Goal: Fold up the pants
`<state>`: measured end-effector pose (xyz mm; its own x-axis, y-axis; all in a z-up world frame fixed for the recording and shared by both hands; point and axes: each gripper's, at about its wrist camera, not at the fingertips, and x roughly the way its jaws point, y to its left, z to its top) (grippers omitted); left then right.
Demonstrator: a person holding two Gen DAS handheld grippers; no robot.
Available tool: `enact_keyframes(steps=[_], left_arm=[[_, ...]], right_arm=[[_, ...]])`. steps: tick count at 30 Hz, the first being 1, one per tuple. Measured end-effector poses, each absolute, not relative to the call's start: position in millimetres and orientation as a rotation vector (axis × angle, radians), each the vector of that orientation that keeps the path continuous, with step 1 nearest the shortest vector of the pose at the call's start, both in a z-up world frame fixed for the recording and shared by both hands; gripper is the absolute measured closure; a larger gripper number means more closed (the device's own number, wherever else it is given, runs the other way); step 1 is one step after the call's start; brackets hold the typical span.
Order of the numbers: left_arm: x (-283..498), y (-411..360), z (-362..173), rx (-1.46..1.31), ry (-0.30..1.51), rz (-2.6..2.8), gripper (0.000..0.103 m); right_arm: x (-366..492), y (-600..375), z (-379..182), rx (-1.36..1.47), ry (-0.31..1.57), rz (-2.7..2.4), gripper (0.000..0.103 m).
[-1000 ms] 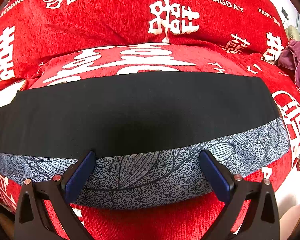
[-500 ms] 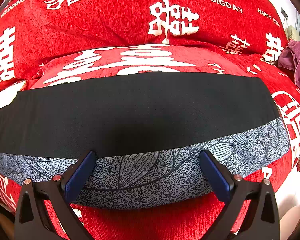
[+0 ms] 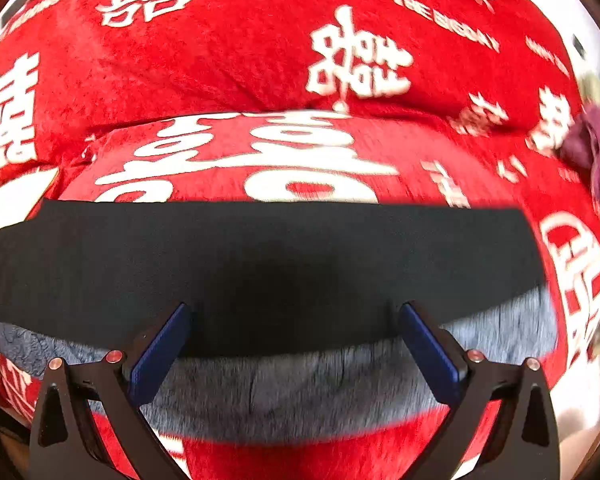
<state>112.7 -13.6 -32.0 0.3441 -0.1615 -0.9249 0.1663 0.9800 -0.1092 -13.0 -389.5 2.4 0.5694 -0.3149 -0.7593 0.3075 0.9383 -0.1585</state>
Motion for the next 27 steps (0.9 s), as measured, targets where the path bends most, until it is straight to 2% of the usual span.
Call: enact_keyframes(steps=[3, 7, 10, 12, 14, 16, 18, 22, 24, 27], left_arm=[[96, -102, -37, 0.144, 1.210, -0.380, 0.000], [73, -192, -42, 0.293, 1.204, -0.508, 0.000], [74, -214, -51, 0.307, 1.224, -0.479, 0.000], [82, -223, -47, 0.263, 1.243, -0.475, 0.000], [85, -234, -40, 0.246, 1.235, -0.483, 0.000], [89, -250, -34, 0.257, 1.208, -0.488, 0.000], [95, -264, -31, 0.286, 1.177, -0.468, 0.000], [114, -233, -48, 0.228, 1.254, -0.403, 0.000], [120, -198, -54, 0.165, 1.242, -0.394, 0.000], [130, -144, -58, 0.133, 1.239, -0.350, 0.000]], right_arm=[[-6, -423, -11, -0.009, 0.958, -0.405, 0.000], [-45, -498, -7, 0.164, 0.917, -0.459, 0.000], [-75, -533, 2, 0.245, 0.878, -0.371, 0.001], [-76, -527, 13, 0.120, 0.905, -0.505, 0.000], [-77, -514, 35, 0.079, 0.813, -0.504, 0.000], [-67, -504, 45, 0.134, 0.757, -0.412, 0.000], [-34, -489, 42, 0.130, 0.798, -0.327, 0.000], [22, -457, 8, 0.036, 0.939, -0.238, 0.000], [22, -446, -8, -0.021, 0.986, -0.224, 0.000], [5, -460, -11, -0.046, 0.960, -0.233, 0.000]])
